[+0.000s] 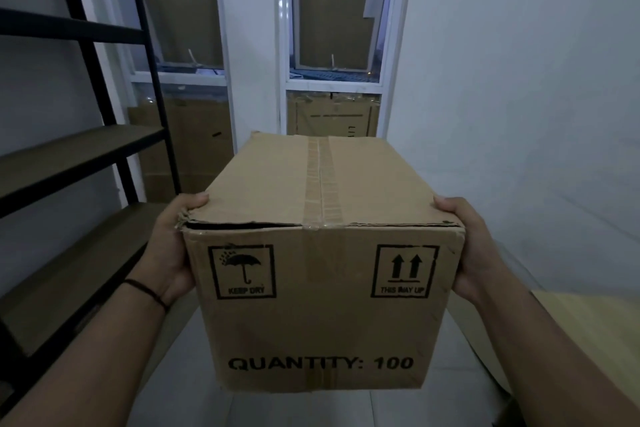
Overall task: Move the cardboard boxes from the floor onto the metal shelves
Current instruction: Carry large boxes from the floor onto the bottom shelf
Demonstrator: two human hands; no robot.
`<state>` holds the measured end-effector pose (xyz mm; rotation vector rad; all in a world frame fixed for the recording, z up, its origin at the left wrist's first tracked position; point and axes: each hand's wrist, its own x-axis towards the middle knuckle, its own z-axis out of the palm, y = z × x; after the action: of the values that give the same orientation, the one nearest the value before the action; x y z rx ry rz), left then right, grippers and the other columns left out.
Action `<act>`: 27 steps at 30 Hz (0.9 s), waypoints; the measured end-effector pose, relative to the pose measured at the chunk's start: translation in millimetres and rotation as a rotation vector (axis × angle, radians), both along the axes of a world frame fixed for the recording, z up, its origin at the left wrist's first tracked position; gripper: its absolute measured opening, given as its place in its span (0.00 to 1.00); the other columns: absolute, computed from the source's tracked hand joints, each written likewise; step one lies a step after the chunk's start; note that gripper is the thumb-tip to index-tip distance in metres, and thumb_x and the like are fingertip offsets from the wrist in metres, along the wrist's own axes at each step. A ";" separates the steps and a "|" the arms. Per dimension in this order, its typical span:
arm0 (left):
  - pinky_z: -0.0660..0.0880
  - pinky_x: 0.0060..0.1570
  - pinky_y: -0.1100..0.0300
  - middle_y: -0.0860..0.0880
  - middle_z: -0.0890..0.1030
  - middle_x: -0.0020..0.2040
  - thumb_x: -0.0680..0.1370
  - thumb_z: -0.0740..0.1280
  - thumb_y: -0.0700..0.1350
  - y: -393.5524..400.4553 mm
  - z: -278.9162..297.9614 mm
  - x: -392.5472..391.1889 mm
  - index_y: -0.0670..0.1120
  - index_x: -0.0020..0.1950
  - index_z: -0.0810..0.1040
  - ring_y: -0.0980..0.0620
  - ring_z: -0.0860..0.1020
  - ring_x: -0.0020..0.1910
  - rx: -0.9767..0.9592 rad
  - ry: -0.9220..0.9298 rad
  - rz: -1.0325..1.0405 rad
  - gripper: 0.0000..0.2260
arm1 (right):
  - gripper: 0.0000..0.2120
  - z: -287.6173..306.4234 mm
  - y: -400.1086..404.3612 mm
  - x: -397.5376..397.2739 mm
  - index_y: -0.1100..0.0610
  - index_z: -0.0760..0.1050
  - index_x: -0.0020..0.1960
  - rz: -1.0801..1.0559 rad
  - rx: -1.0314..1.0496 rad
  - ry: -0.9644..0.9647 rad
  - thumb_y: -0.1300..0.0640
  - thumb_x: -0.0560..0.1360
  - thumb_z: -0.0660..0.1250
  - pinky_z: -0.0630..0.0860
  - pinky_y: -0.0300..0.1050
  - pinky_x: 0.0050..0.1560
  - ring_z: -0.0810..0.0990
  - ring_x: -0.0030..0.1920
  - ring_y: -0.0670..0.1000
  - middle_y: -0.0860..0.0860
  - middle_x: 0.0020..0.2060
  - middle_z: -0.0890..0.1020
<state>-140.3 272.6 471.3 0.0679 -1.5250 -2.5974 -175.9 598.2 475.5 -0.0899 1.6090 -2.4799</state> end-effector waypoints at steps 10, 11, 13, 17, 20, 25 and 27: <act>0.81 0.37 0.56 0.44 0.84 0.46 0.78 0.54 0.47 -16.6 7.6 -147.8 0.45 0.50 0.85 0.46 0.83 0.40 -0.006 -0.019 -0.088 0.19 | 0.16 -1.0 -17.7 -125.6 0.60 0.76 0.52 -0.074 -0.033 -0.016 0.49 0.76 0.58 0.76 0.47 0.37 0.81 0.34 0.55 0.56 0.35 0.82; 0.81 0.35 0.57 0.44 0.84 0.45 0.78 0.54 0.47 -15.8 7.2 -159.8 0.45 0.47 0.86 0.46 0.83 0.39 -0.002 -0.018 -0.103 0.20 | 0.16 -1.5 -16.9 -135.9 0.60 0.76 0.52 -0.082 -0.033 -0.017 0.49 0.76 0.58 0.76 0.47 0.37 0.81 0.34 0.54 0.56 0.35 0.82; 0.81 0.34 0.56 0.43 0.84 0.45 0.78 0.54 0.47 -12.9 6.7 -184.2 0.45 0.46 0.86 0.46 0.83 0.38 0.005 -0.022 -0.123 0.20 | 0.16 -3.4 -14.1 -158.2 0.60 0.76 0.51 -0.095 -0.042 -0.016 0.48 0.76 0.58 0.76 0.47 0.37 0.81 0.34 0.54 0.56 0.34 0.81; 0.81 0.38 0.56 0.43 0.83 0.49 0.77 0.56 0.48 -4.1 1.9 -239.6 0.43 0.59 0.80 0.45 0.82 0.41 0.010 -0.044 -0.116 0.18 | 0.16 -8.5 -2.1 -210.6 0.60 0.76 0.51 -0.100 -0.049 -0.026 0.48 0.76 0.59 0.76 0.47 0.37 0.81 0.34 0.54 0.56 0.34 0.81; 0.80 0.39 0.56 0.43 0.82 0.49 0.77 0.56 0.48 6.5 -2.0 -285.9 0.42 0.60 0.78 0.45 0.82 0.43 0.005 -0.039 -0.078 0.18 | 0.17 -11.5 10.4 -258.5 0.61 0.76 0.52 -0.105 -0.047 -0.029 0.48 0.74 0.60 0.75 0.49 0.40 0.81 0.36 0.56 0.57 0.36 0.81; 0.80 0.35 0.57 0.44 0.84 0.45 0.78 0.55 0.47 29.4 -0.6 -354.7 0.44 0.49 0.85 0.47 0.83 0.39 0.017 -0.017 -0.040 0.19 | 0.18 -9.3 27.7 -335.9 0.60 0.76 0.53 -0.072 -0.056 -0.021 0.48 0.72 0.62 0.76 0.49 0.40 0.81 0.36 0.56 0.56 0.37 0.82; 0.81 0.34 0.57 0.44 0.85 0.44 0.79 0.54 0.46 39.9 1.0 -384.6 0.46 0.43 0.87 0.47 0.83 0.38 0.012 -0.017 -0.020 0.21 | 0.17 -6.2 36.5 -372.2 0.60 0.77 0.53 -0.044 -0.055 -0.029 0.49 0.76 0.58 0.77 0.48 0.39 0.82 0.36 0.56 0.57 0.37 0.83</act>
<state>-524.9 312.5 472.3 0.0764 -1.5232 -2.6279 -548.1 634.8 469.3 -0.0265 1.5477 -2.5466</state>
